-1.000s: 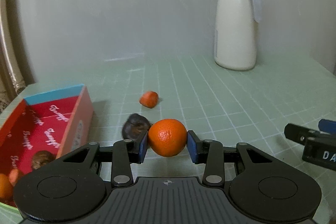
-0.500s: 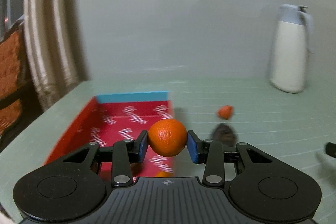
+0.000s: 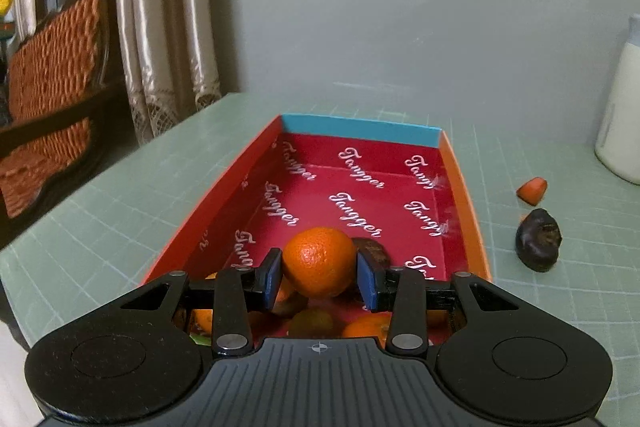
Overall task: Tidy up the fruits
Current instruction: 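Carry the tangerine with the left gripper into the box and release, then move the open right gripper toward the dark brown fruit on the table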
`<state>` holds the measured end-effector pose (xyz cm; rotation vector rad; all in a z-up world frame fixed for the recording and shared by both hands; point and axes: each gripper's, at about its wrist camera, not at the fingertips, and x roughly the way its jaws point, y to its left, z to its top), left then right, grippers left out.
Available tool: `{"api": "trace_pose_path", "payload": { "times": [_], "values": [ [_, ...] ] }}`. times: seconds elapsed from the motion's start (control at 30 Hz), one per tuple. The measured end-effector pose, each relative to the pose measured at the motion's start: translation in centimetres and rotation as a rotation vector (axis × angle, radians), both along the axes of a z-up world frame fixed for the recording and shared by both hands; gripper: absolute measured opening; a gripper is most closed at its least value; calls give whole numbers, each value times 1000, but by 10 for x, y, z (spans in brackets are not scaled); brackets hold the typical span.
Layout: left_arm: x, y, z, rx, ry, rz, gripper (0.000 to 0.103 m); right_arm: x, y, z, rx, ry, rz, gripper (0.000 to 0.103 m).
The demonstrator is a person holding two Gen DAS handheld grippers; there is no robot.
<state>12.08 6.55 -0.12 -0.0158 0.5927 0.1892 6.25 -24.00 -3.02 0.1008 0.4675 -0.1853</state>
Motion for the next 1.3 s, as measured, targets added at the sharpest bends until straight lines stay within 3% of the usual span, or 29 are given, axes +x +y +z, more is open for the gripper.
{"api": "trace_pose_path", "payload": {
  "times": [0.23,0.43,0.57,0.67,0.87,1.3],
  "values": [
    [-5,-2,1,8,-4,-2,41,0,3,-1,-9,-2,10,83],
    [-10,2,3,-7,-10,9,58,1,7,-2,-15,0,21,83],
    [-14,3,6,-10,-39,17,81,2,9,-2,-18,-3,29,83],
    [-20,2,11,0,-67,19,90,3,11,-3,-15,-2,36,83],
    [-25,2,14,-2,-72,14,96,7,17,-3,-11,0,53,84],
    [-31,17,12,3,-79,34,98,29,48,-5,19,-5,146,84]
  ]
}}
